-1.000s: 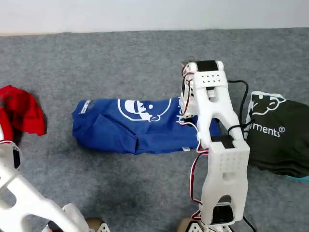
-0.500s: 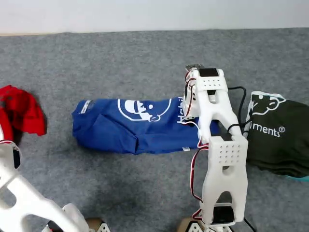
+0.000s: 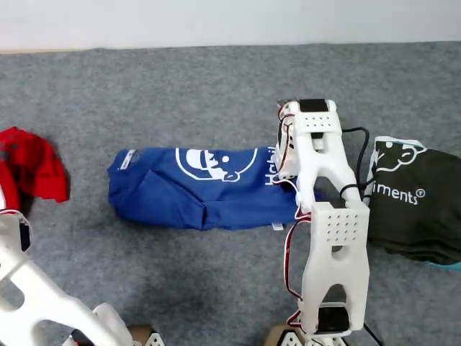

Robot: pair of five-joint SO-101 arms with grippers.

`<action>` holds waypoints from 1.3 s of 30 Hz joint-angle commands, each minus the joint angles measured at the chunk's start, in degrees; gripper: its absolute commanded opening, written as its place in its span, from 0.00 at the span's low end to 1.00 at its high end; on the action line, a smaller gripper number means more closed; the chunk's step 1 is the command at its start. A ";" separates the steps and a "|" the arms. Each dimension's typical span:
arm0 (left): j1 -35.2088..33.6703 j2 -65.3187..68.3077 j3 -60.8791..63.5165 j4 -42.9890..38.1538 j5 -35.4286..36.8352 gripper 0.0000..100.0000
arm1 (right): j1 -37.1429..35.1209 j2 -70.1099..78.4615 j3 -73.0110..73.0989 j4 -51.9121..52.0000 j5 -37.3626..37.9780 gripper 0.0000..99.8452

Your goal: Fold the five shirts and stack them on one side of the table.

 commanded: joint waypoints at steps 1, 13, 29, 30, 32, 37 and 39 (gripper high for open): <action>0.35 -1.49 -0.84 0.35 -0.88 0.08 | -3.12 -6.99 -5.10 3.21 0.88 0.01; 0.35 -1.49 -0.75 0.00 -0.88 0.08 | -23.60 -10.95 -12.13 3.91 0.88 0.01; 0.35 -1.49 -0.40 0.00 -0.79 0.08 | -41.71 3.30 -31.91 -12.09 3.43 0.01; 0.35 -1.49 -0.31 0.00 -0.79 0.08 | -42.24 4.62 -33.14 -12.70 3.43 0.01; 0.35 -1.49 -0.31 0.00 -0.79 0.08 | -43.12 7.25 -35.16 -13.93 3.43 0.01; 0.35 -1.49 -0.22 0.09 -0.79 0.08 | -44.79 12.18 -39.56 -17.71 3.43 0.01; 0.35 -1.49 0.31 -0.09 -0.79 0.08 | -45.32 13.41 -40.79 -19.65 3.43 0.01</action>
